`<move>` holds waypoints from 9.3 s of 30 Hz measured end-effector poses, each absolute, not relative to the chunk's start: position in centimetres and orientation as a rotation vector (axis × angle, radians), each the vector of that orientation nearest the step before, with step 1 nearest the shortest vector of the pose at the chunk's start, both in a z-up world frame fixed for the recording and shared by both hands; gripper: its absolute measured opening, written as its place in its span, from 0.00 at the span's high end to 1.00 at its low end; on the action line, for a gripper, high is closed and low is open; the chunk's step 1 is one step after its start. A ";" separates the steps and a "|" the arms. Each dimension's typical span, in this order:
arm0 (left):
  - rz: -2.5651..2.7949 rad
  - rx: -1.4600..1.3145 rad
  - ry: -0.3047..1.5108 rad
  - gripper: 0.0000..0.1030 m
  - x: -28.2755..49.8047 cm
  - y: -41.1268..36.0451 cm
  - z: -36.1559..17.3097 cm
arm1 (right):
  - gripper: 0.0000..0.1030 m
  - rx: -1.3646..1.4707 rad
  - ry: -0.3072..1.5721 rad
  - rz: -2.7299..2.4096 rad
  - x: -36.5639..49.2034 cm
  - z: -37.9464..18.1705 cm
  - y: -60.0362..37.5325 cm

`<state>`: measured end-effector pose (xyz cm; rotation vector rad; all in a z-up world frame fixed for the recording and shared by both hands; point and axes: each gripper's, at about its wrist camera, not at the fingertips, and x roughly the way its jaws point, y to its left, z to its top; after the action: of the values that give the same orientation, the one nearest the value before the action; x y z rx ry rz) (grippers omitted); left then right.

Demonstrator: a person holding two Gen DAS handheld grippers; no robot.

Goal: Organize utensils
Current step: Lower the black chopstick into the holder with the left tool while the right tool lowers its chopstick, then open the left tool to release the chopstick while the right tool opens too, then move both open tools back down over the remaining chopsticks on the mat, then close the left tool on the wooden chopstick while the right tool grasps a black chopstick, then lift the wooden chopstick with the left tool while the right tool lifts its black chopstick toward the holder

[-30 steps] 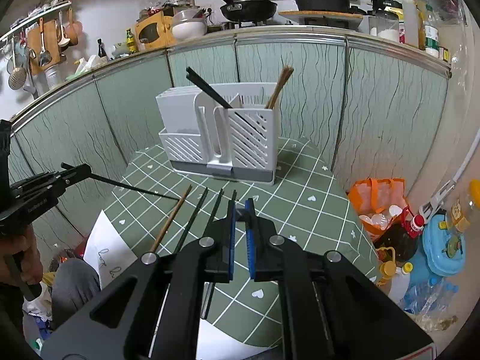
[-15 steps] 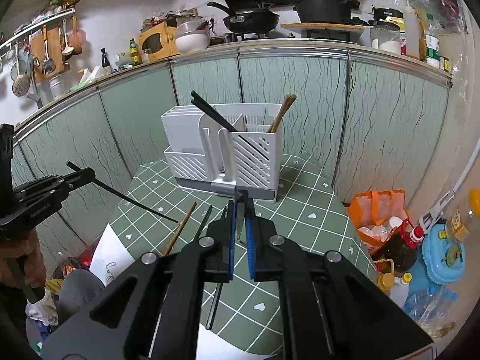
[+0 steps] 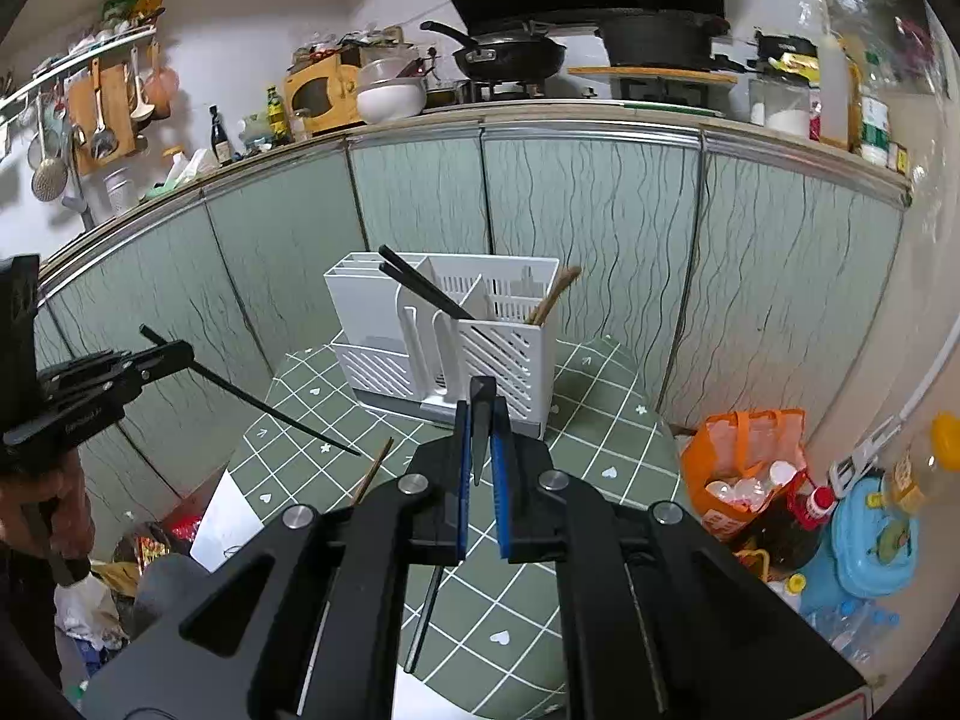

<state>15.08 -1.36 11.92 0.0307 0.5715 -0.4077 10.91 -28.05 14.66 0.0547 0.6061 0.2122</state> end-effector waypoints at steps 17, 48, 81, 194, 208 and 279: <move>-0.614 0.102 0.560 0.93 17.5 -3.7 19.3 | 0.94 0.014 0.576 0.318 12.1 22.1 -29.9; -0.688 0.121 0.512 0.93 25.9 -9.2 24.6 | 0.94 0.024 0.546 0.306 22.2 25.7 -32.5; -0.653 0.183 0.636 0.15 32.2 -12.8 15.8 | 0.68 0.106 0.685 0.314 29.3 17.4 -33.3; -0.250 0.172 0.744 0.58 8.5 -4.9 -8.8 | 0.61 -0.078 0.810 0.194 6.5 -7.7 -21.0; -0.185 0.170 0.726 0.72 8.0 -5.3 -9.0 | 0.92 -0.043 0.796 0.145 6.0 -7.9 -20.0; -0.281 0.069 0.469 0.92 10.2 -1.7 6.9 | 0.94 0.065 0.563 0.203 7.8 7.5 -25.0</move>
<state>10.18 -1.73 6.89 0.0694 0.4690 -0.2807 7.83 -25.02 7.55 0.0655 0.5630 0.2026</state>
